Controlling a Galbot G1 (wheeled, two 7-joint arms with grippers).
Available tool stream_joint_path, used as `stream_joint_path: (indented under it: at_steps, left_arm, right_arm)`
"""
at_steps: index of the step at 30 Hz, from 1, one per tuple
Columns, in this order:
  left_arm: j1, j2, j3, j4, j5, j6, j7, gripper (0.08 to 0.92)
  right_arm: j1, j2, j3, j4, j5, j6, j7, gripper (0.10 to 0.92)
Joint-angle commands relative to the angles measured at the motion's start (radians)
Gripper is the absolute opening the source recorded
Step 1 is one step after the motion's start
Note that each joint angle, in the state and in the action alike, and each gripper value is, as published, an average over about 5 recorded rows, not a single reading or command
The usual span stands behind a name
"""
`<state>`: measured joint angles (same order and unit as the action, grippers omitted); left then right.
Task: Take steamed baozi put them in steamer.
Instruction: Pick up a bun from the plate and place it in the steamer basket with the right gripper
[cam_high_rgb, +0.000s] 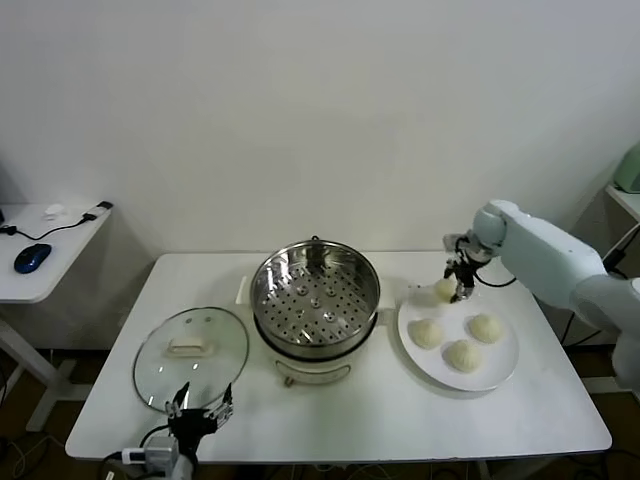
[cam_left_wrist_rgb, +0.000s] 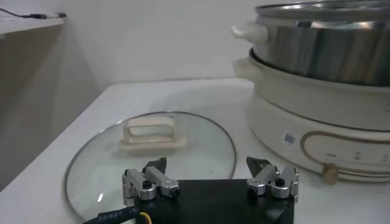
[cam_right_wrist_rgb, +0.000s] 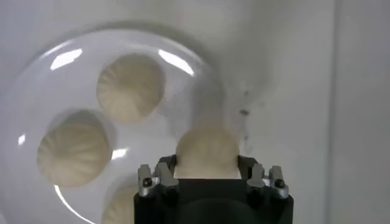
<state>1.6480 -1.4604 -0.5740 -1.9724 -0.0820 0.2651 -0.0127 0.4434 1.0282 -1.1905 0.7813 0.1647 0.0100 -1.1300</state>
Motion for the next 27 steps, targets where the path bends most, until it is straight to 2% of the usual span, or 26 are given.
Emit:
stream_joint_path:
  at_steps: [1, 7, 9, 12, 17, 20, 27]
  left_arm:
    - [0.001, 0.001, 0.002, -0.004, 0.003, 0.000, 0.000, 0.823]
    - [0.004, 0.002, 0.014, -0.009, 0.010, -0.003, 0.000, 0.823]
    - [0.004, 0.003, 0.016, -0.010, 0.011, -0.004, 0.000, 0.823]
    - [0.007, 0.005, 0.018, -0.014, 0.013, -0.006, 0.000, 0.823]
    - [0.016, 0.008, 0.017, -0.022, 0.021, -0.011, 0.000, 0.823]
    - [0.022, 0.008, 0.018, -0.025, 0.025, -0.014, 0.000, 0.823]
    - [0.025, 0.009, 0.020, -0.020, 0.029, -0.018, -0.001, 0.823]
  right_arm:
    - [0.391, 0.026, -0.257, 0.235, 0.233, 0.060, -0.020, 0.670]
    - [0.533, 0.201, -0.318, 0.428, 0.370, 0.244, -0.050, 0.670]
    - [0.519, 0.245, -0.330, 0.473, 0.333, 0.315, -0.048, 0.670]
    - [0.447, 0.286, -0.317, 0.488, 0.167, 0.436, -0.033, 0.670]
    - [0.242, 0.312, -0.226, 0.349, -0.132, 0.591, 0.016, 0.670]
    - [0.130, 0.331, -0.158, 0.242, -0.262, 0.639, 0.040, 0.670]
    - [0.006, 0.390, -0.067, 0.051, -0.407, 0.702, 0.075, 0.670]
